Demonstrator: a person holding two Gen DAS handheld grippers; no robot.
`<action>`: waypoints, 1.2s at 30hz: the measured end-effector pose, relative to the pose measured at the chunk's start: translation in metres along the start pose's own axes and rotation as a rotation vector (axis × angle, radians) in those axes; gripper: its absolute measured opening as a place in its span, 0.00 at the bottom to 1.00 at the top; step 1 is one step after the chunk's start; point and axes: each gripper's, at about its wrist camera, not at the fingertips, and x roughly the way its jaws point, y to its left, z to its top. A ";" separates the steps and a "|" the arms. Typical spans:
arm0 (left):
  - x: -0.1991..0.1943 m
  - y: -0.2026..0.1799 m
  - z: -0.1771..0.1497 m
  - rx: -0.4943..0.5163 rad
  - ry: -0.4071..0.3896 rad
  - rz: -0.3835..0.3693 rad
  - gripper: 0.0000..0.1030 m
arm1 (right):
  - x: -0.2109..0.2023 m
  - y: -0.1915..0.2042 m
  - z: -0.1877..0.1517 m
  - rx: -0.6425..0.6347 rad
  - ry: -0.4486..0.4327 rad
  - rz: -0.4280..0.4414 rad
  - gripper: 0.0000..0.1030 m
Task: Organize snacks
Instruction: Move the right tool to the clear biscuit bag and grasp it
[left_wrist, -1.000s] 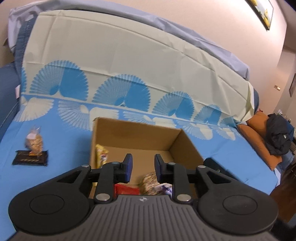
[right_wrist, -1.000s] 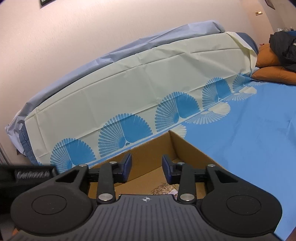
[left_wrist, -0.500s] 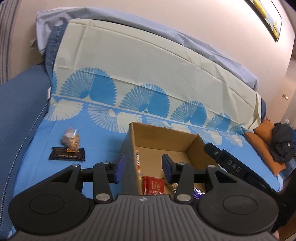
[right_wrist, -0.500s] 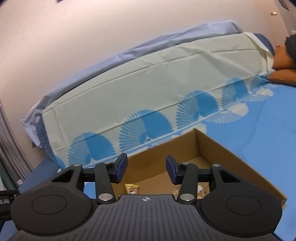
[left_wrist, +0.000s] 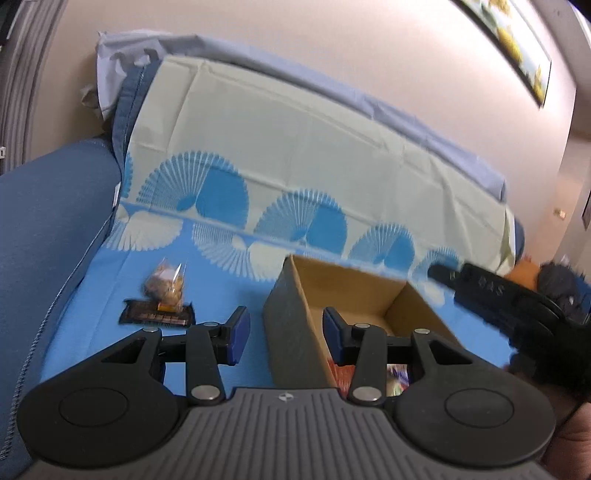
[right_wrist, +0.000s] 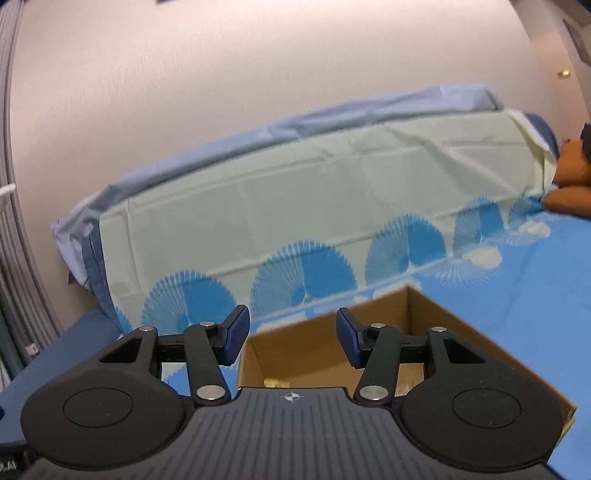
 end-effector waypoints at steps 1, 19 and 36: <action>0.006 0.002 -0.002 -0.008 -0.009 -0.004 0.46 | 0.002 -0.001 -0.001 0.006 0.023 0.006 0.52; 0.152 0.054 0.011 -0.149 0.124 -0.014 0.19 | 0.019 0.004 -0.024 -0.163 0.127 -0.068 0.49; 0.168 0.206 -0.016 -0.967 0.127 0.357 0.35 | 0.168 0.158 0.003 -0.292 0.448 0.329 0.62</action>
